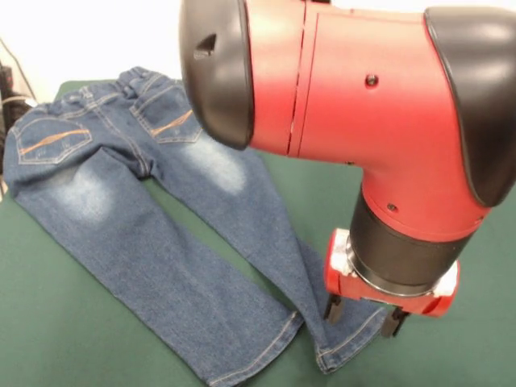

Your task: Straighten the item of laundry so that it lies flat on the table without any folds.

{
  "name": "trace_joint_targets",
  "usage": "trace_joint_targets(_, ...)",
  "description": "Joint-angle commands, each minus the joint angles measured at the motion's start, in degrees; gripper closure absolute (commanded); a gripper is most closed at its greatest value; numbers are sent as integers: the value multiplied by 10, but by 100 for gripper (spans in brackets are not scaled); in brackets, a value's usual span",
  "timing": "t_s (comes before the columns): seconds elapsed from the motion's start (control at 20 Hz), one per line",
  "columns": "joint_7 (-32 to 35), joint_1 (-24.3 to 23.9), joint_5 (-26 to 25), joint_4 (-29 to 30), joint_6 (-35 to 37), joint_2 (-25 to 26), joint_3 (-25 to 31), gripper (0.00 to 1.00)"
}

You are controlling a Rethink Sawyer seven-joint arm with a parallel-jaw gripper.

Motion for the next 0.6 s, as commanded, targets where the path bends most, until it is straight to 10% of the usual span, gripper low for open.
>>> trace_joint_targets(0.05, -145, -13, -46, 90, 9, 32, 102, 0)
trace_joint_targets(0.6, -142, -32, -126, 83, 87, 45, 187, 0)
